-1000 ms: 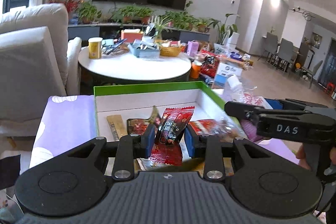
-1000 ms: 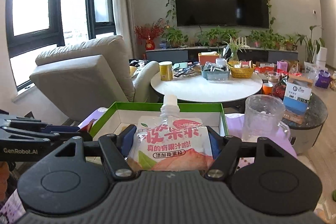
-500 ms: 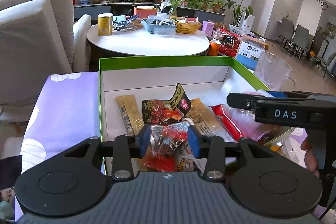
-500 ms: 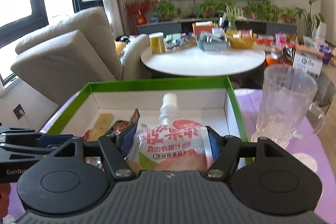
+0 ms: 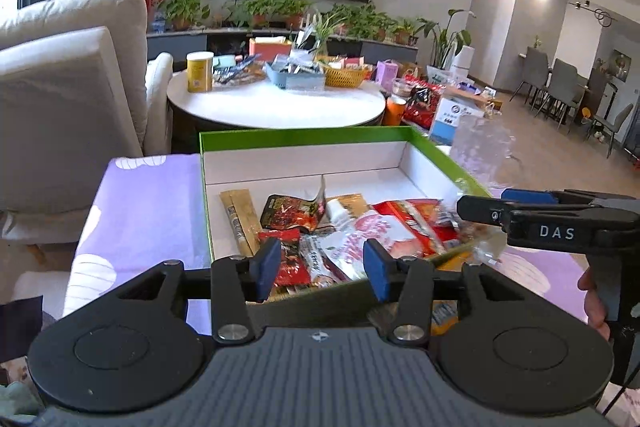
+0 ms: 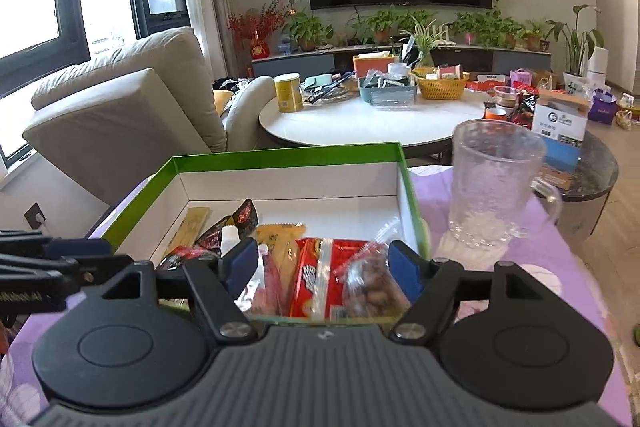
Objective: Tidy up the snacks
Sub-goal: 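Open both tools to drop the packet and juice pouch into the box, then reach the left tool down and grasp the black-and-red snack packet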
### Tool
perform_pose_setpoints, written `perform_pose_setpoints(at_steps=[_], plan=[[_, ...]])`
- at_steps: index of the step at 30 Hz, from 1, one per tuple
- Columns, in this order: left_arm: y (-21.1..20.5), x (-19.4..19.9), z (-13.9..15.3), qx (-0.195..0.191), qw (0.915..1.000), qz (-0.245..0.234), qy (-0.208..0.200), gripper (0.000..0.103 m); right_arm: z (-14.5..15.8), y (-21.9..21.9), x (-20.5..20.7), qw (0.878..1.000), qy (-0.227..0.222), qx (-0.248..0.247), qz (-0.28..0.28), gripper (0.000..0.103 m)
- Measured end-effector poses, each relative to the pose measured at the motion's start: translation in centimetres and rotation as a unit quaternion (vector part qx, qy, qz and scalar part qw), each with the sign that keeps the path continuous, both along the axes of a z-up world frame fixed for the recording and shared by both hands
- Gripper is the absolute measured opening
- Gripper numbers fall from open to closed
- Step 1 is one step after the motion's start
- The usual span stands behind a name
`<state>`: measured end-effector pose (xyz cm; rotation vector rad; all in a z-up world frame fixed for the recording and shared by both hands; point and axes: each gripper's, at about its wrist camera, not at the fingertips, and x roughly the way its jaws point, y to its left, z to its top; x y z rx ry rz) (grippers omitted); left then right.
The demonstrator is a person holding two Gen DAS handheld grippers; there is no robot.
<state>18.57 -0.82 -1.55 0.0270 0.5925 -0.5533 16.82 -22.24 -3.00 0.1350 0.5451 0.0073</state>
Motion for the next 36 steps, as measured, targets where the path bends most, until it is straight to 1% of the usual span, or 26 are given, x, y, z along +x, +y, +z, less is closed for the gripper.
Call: perform_pose_setpoints(at_steps=[5, 8, 10, 12, 14, 16, 19, 23, 27, 31, 34, 36], plan=[[1.0, -3.5, 1.5, -0.003, 0.9998, -0.014, -0.017, 0.043, 0.9, -0.2, -2.4, 1.0, -0.007, -0.006, -0.008, 0.048], [1.4, -6.5, 1.9, -0.001, 0.9992, -0.036, -0.019, 0.044, 1.1, -0.3, -3.9, 1.0, -0.009, -0.006, -0.012, 0.048], [1.6, -8.8, 1.8, 0.006, 0.9977, -0.066, -0.012, 0.044, 1.1, -0.2, -5.0, 1.0, -0.01, -0.007, -0.013, 0.048], [1.7, -11.3, 1.4, 0.014, 0.9946, -0.103, 0.003, 0.044, 1.1, -0.1, -5.9, 1.0, -0.009, -0.009, -0.011, 0.048], [2.0, -13.2, 0.7, 0.016, 0.9918, -0.125, 0.019, 0.044, 0.9, 0.1, -6.8, 1.0, -0.007, -0.011, -0.011, 0.048], [2.0, -15.0, -0.2, 0.029, 0.9888, -0.142, 0.035, 0.044, 0.7, 0.3, -7.5, 1.0, -0.004, -0.013, -0.012, 0.048], [1.8, -16.9, -1.8, 0.052, 0.986, -0.148, 0.057, 0.044, 0.6, 0.4, -8.4, 1.0, -0.002, -0.008, -0.015, 0.048], [1.7, -18.4, -3.4, 0.06, 0.9818, -0.155, 0.092, 0.044, 0.4, 0.5, -9.6, 1.0, -0.001, -0.001, -0.017, 0.048], [1.2, -19.8, -4.6, 0.08, 0.9788, -0.161, 0.099, 0.044, 0.2, 0.4, -10.9, 1.0, -0.002, 0.0, -0.018, 0.048], [0.3, -20.0, -5.8, 0.103, 0.9769, -0.155, 0.105, 0.044, -0.3, 0.2, -11.5, 1.0, 0.003, 0.006, -0.013, 0.048], [0.2, -20.2, -6.3, 0.107, 0.9778, -0.149, 0.1, 0.044, -1.1, 0.9, -11.7, 1.0, 0.012, 0.012, 0.022, 0.048], [0.4, -20.1, -6.2, 0.1, 0.9788, -0.147, 0.103, 0.044, -2.0, 2.0, -11.5, 0.998, 0.021, 0.001, 0.059, 0.048]])
